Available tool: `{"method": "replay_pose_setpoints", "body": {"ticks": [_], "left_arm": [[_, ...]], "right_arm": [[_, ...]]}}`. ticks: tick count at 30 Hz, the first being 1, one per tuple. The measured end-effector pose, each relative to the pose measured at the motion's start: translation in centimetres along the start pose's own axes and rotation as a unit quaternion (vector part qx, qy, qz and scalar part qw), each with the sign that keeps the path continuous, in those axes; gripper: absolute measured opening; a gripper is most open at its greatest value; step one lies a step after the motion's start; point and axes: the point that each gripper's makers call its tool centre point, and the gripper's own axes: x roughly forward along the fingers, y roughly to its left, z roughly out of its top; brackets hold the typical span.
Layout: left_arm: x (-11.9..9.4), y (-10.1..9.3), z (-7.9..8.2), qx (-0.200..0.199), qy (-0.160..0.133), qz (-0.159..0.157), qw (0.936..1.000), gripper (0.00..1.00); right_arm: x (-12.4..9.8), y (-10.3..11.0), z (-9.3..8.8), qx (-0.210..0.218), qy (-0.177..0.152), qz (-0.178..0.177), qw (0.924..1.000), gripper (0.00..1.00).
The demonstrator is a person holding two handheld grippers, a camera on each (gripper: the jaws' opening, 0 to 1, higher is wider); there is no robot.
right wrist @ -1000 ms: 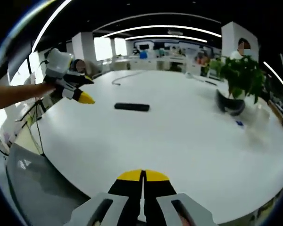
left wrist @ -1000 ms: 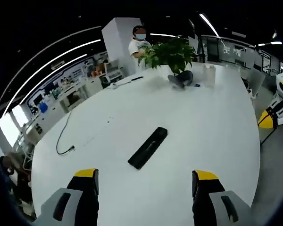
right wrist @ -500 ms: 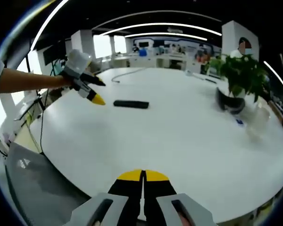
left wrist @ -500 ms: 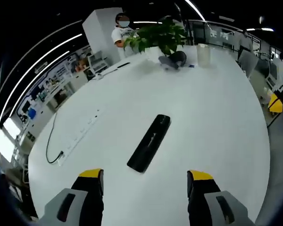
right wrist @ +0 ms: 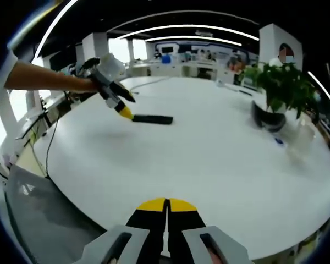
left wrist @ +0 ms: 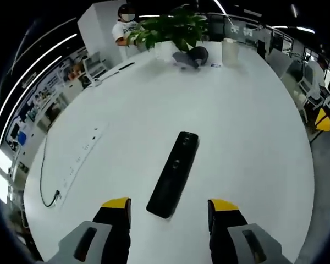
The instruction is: Press the specified remote control buttons in sequence, fully releasing each button before pressing the next.
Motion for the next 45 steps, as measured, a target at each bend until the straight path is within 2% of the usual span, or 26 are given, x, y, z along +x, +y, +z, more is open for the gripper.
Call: {"method": "replay_pose_setpoints", "body": {"ticks": [4,7,12,17,20,27,28,30,33,39,41,45], "left_arm": [[0.5,-0.2,0.2,-0.032,0.011,-0.040,0.9986,0.51],[0.8,0.1,-0.1,-0.032,0.025,-0.053,0.9978,0.46],[1.5,0.3,-0.9,-0.011,0.057,-0.069,0.9959,0.41],[2.4,0.7,-1.5,0.004,0.082,-0.064,0.9946,0.31],[2.8,0.3,-2.3,0.010,0.104,-0.079,0.9914,0.29],[3.8,0.5,-3.3,0.041,0.132,-0.082,0.9870,0.31],[3.7,0.5,-3.0,0.047,0.126,-0.089,0.9869,0.30],[3.8,0.7,-3.0,0.042,0.133,-0.090,0.9862,0.30],[3.9,0.8,-3.0,0.058,0.136,-0.094,0.9844,0.30],[4.1,1.0,-3.0,0.065,0.156,-0.095,0.9810,0.27],[4.2,1.3,-3.0,0.080,0.150,-0.102,0.9802,0.24],[4.1,1.1,-3.2,0.082,0.148,-0.100,0.9805,0.23]], "right_arm": [[0.0,0.0,-0.1,0.004,0.002,-0.001,1.0000,0.00],[0.0,-0.1,-0.1,0.007,0.004,-0.002,1.0000,0.00],[0.1,-0.2,-0.2,0.009,0.007,-0.003,0.9999,0.00],[0.0,-0.5,-0.1,0.015,0.003,-0.008,0.9998,0.00],[0.1,-0.5,-0.2,0.013,0.005,-0.010,0.9999,0.00],[0.2,-0.4,-0.3,0.009,0.011,-0.009,0.9999,0.00],[0.2,-0.4,-0.3,0.009,0.011,-0.009,0.9999,0.00],[0.2,-0.4,-0.4,0.012,0.014,-0.009,0.9998,0.00],[0.3,-0.4,-0.4,0.011,0.015,-0.008,0.9998,0.00],[0.3,-0.3,-0.4,0.008,0.016,-0.006,0.9998,0.00],[0.2,-0.4,-0.3,0.009,0.013,-0.007,0.9998,0.00],[0.1,-0.4,-0.2,0.012,0.009,-0.007,0.9999,0.00]]}}
